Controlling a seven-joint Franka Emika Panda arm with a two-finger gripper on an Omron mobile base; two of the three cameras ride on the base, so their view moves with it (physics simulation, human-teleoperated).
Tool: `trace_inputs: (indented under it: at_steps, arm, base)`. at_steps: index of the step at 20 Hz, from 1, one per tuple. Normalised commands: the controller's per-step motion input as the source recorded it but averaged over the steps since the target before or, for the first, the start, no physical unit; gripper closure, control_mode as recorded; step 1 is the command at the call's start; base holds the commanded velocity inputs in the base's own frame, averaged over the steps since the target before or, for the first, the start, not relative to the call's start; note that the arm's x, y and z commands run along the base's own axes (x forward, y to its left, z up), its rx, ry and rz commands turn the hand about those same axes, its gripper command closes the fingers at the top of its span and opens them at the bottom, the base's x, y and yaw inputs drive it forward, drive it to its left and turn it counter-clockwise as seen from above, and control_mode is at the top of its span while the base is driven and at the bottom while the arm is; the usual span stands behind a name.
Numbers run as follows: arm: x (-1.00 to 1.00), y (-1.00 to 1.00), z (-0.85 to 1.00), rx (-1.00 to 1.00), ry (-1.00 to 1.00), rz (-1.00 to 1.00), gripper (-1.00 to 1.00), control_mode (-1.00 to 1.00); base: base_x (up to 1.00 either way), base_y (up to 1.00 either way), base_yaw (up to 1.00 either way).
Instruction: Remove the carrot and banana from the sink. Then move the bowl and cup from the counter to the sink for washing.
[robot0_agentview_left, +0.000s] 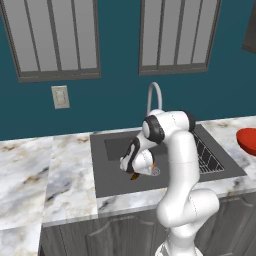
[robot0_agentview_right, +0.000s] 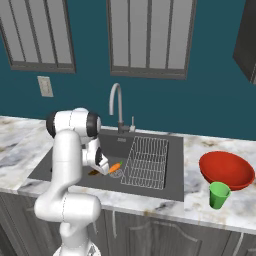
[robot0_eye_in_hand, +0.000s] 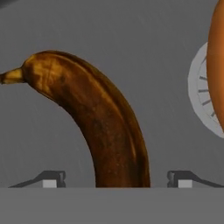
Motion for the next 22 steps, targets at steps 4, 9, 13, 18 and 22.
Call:
trace_inputs:
  at_steps: [4,9,13,18,22]
  arm:
    - [0.01,0.0,-0.26,0.0,0.08,0.0,1.0,-1.0]
    - [0.0,0.0,-0.22,0.0,0.1,-0.01,1.0,-1.0]
    - [-0.01,0.0,-0.03,0.01,0.03,0.0,1.0,-1.0]
    - [-0.09,-0.03,0.08,0.0,0.01,0.0,1.0,-1.0]
    - [-0.16,-0.02,0.21,0.0,0.0,-0.02,1.0,-1.0]
  base:
    - [0.0,0.0,0.0]
    - [0.0,0.0,0.0]
    - [0.0,0.0,0.0]
    - [0.0,0.0,0.0]
    - [0.0,0.0,0.0]
